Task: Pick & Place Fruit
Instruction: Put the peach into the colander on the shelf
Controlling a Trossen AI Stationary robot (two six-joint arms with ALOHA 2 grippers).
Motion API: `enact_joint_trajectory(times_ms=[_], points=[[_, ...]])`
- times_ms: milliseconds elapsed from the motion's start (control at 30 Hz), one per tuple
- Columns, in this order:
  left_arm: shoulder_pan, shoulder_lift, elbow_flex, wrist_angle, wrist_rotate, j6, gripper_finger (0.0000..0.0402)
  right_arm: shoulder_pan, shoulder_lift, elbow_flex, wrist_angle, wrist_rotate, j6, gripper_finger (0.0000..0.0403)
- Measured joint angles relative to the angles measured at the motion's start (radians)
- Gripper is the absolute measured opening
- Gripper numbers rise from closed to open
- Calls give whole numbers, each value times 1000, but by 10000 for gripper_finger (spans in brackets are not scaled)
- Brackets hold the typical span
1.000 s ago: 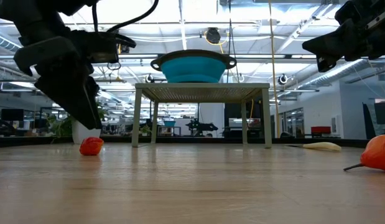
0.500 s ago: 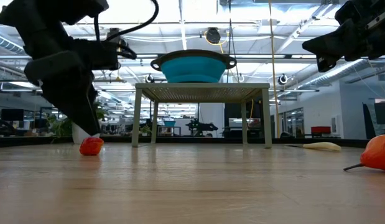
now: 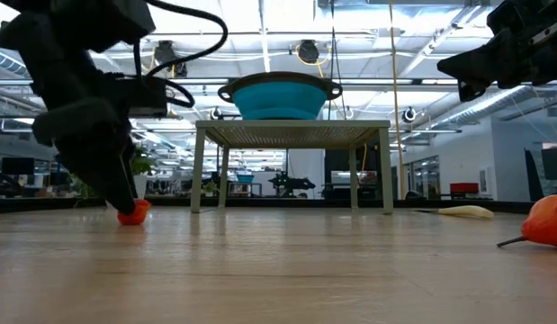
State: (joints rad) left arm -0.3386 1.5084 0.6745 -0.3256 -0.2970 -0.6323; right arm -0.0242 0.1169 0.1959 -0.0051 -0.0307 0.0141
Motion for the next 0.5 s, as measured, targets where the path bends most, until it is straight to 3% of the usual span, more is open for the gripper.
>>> enact_joint_trajectory(times_ms=[167, 500], points=[[2, 71, 5, 48, 12, -12, 292, 0, 0, 0, 1, 0, 0, 4], [3, 68, 6, 60, 8, 5, 291, 0, 0, 0, 0, 0, 1, 4]])
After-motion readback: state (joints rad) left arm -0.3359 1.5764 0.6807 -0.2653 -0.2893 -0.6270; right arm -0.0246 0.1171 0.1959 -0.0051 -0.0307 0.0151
